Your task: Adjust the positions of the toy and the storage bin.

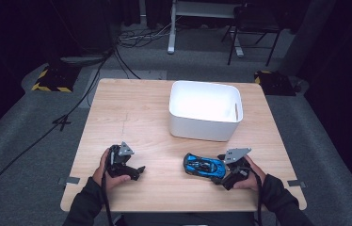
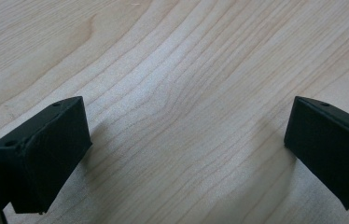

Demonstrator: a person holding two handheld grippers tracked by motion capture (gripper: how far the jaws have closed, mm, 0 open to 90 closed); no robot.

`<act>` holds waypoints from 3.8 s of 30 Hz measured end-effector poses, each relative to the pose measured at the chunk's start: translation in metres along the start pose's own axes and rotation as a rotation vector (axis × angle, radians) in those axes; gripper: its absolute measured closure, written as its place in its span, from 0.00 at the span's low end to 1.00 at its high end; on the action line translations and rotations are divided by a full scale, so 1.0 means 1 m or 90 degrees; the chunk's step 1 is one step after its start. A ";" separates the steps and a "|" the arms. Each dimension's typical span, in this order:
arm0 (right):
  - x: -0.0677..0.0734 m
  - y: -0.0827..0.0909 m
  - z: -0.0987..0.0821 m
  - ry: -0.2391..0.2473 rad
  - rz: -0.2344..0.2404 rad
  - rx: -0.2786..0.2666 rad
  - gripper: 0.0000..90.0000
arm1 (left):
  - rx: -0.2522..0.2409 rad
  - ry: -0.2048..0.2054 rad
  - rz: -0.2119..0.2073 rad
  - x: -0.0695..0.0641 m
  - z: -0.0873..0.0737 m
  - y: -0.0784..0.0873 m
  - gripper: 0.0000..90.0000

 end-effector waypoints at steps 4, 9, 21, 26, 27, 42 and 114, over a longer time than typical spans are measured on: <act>0.001 -0.003 0.003 0.005 0.008 0.000 0.01 | 0.000 -0.005 0.004 0.001 0.000 0.000 0.01; 0.002 0.002 0.004 -0.001 0.012 -0.026 0.18 | -0.001 -0.003 0.004 0.001 0.000 0.000 0.01; 0.003 0.005 0.003 0.004 0.005 -0.039 0.25 | 0.000 -0.003 0.003 0.001 0.000 0.000 0.01; 0.004 0.009 0.001 -0.018 -0.006 -0.046 0.25 | -0.001 -0.003 0.004 0.001 0.000 0.000 0.01; 0.002 0.013 -0.003 -0.023 -0.015 -0.038 0.25 | -0.001 -0.003 0.004 0.001 0.000 0.000 0.01; -0.036 0.065 -0.050 -0.117 -0.141 -0.033 0.26 | -0.002 -0.003 0.004 0.001 0.000 0.000 0.01; -0.080 0.095 -0.081 -0.248 -0.279 -0.050 0.25 | -0.195 -0.184 -0.099 -0.083 0.250 -0.034 0.29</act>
Point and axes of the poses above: each handheld gripper's, and its own axes: y roughly backward along the jaws, z roughly out of its top, x roughly to its left, the point moved 10 cm from there along -y, roughly forward along the jaws, and after that the axes turned 3 degrees about -x, right-handed, at the moved point
